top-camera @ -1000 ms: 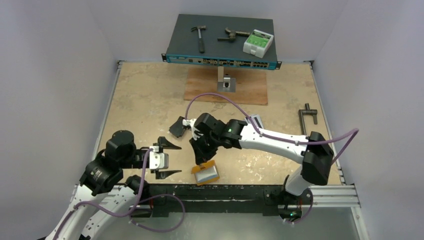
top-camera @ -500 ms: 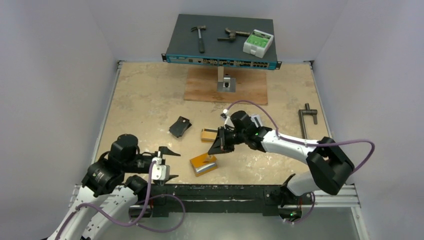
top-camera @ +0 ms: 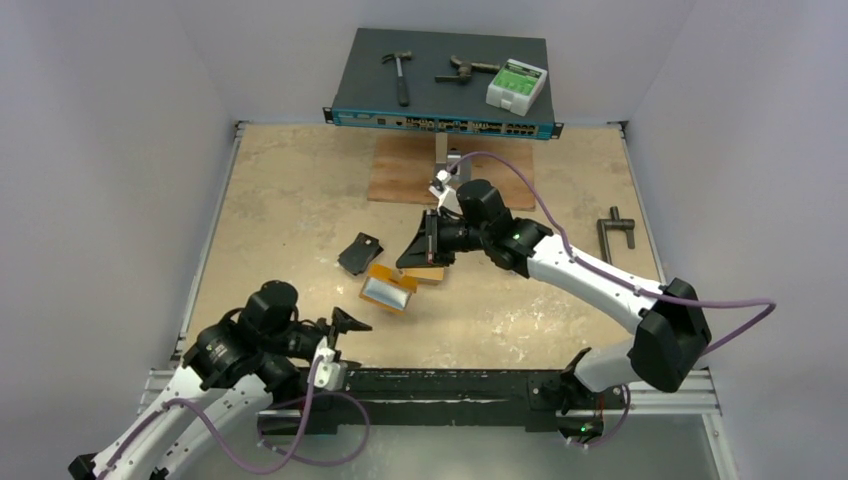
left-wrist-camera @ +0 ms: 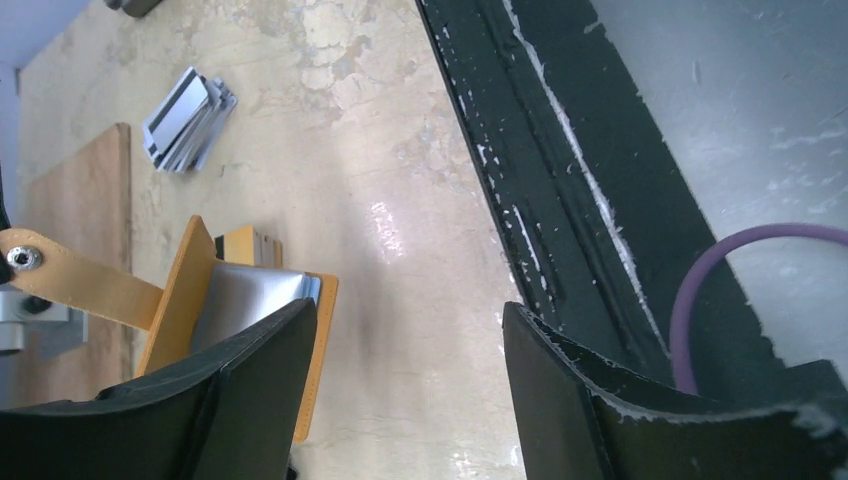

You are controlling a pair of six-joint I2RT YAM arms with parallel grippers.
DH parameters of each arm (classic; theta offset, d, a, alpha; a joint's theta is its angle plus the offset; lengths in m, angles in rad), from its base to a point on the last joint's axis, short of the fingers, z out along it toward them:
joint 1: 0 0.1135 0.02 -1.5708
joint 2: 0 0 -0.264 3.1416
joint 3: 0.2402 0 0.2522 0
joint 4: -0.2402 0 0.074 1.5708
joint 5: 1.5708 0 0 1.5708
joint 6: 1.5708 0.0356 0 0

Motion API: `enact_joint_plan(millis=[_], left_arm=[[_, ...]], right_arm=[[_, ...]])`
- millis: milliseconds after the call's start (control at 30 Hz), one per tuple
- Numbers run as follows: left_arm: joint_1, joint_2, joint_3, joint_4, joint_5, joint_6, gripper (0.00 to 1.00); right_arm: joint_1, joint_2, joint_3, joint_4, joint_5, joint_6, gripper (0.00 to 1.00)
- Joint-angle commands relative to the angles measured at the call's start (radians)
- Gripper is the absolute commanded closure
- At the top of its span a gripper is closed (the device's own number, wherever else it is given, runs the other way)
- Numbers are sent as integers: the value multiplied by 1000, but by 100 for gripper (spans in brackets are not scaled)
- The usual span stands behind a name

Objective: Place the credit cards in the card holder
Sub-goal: Place the card holder at the center of the board.

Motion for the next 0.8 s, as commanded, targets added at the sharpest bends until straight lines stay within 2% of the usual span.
enact_joint_plan(millis=[0, 133, 267, 333, 433, 533, 600, 667, 767], left_arm=[[-26, -76, -71, 106, -35, 111, 33], [-30, -158, -140, 155, -54, 181, 40], [-30, -243, -231, 225, -96, 272, 40], [-30, -264, -265, 277, -125, 256, 40], [-30, -246, -262, 336, -181, 108, 39], [-30, -140, -199, 417, -309, -236, 38], [-30, -45, -133, 365, -346, -387, 37], [-30, 6, -110, 348, -332, -483, 37], [-30, 17, -141, 390, -348, -537, 37]], right_arm=[[18, -25, -5, 99, -70, 123, 100], [39, -36, -83, 317, -108, 279, 100], [56, -33, -46, 334, -122, 303, 100], [55, -41, -32, 333, -127, 310, 100], [56, -57, -41, 331, -129, 315, 100], [56, -82, -106, 348, -125, 311, 100], [56, -91, -161, 371, -125, 316, 100], [56, -85, -213, 400, -132, 322, 100], [56, -54, -286, 427, -156, 318, 100]])
